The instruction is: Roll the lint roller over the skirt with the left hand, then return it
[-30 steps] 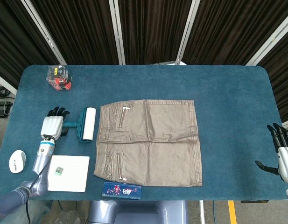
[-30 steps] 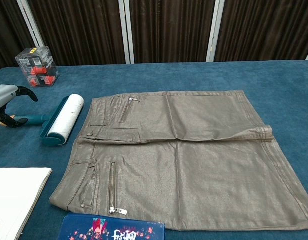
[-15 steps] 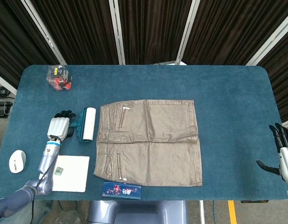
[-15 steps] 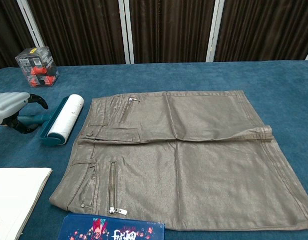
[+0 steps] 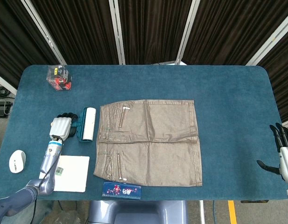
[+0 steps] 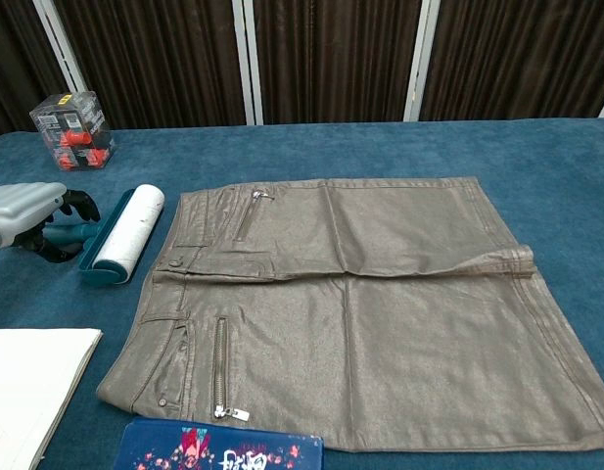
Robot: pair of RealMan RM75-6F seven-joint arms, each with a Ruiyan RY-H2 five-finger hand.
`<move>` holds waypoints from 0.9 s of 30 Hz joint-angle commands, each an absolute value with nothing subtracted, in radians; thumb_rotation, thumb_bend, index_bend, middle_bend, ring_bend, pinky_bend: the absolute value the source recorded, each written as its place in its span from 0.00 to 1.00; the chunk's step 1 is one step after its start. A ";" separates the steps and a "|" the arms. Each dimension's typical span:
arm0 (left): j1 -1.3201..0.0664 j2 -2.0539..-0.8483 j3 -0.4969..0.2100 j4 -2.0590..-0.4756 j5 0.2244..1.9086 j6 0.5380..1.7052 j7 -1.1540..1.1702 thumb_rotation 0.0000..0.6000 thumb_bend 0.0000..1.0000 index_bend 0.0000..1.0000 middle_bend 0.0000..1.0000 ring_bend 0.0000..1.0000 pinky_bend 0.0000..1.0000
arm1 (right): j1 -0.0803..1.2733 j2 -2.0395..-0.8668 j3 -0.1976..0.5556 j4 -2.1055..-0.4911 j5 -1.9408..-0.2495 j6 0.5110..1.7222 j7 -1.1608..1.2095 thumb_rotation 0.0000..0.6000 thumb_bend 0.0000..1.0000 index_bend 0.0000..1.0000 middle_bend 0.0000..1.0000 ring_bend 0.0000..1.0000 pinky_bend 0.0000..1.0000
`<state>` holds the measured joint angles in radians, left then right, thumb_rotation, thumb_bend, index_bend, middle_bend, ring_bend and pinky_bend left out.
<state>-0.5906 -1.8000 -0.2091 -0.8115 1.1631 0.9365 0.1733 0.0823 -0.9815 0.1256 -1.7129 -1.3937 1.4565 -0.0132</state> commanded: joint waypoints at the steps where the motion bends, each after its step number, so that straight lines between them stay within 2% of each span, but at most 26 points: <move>1: -0.590 -1.810 -0.206 -0.799 1.170 0.949 0.171 1.00 0.47 0.35 0.34 0.27 0.32 | 0.083 -0.983 0.124 -1.713 -1.394 1.456 -0.017 1.00 0.00 0.00 0.00 0.00 0.00; 4: -0.590 -1.818 -0.204 -0.785 1.176 0.960 0.178 1.00 0.50 0.41 0.42 0.32 0.37 | 0.084 -0.985 0.124 -1.713 -1.393 1.455 -0.020 1.00 0.00 0.00 0.00 0.00 0.00; 8: -0.589 -1.823 -0.198 -0.775 1.190 0.977 0.179 1.00 0.61 0.48 0.47 0.37 0.41 | 0.084 -0.985 0.125 -1.712 -1.390 1.454 -0.021 1.00 0.00 0.00 0.00 0.00 0.00; 16: -0.589 -1.786 -0.192 -0.818 1.232 1.027 0.173 1.00 0.61 0.58 0.54 0.40 0.45 | 0.086 -0.989 0.125 -1.713 -1.388 1.452 -0.029 1.00 0.00 0.00 0.00 0.00 0.00; 22: -0.612 -1.687 -0.205 -0.958 1.255 1.037 0.221 1.00 0.61 0.61 0.57 0.41 0.46 | 0.082 -0.984 0.126 -1.720 -1.394 1.462 -0.018 1.00 0.00 0.00 0.00 0.00 0.00; 27: -0.654 -1.564 -0.219 -1.152 1.251 0.987 0.334 1.00 0.61 0.61 0.57 0.41 0.46 | 0.083 -0.981 0.129 -1.724 -1.389 1.462 -0.016 1.00 0.00 0.00 0.00 0.00 0.00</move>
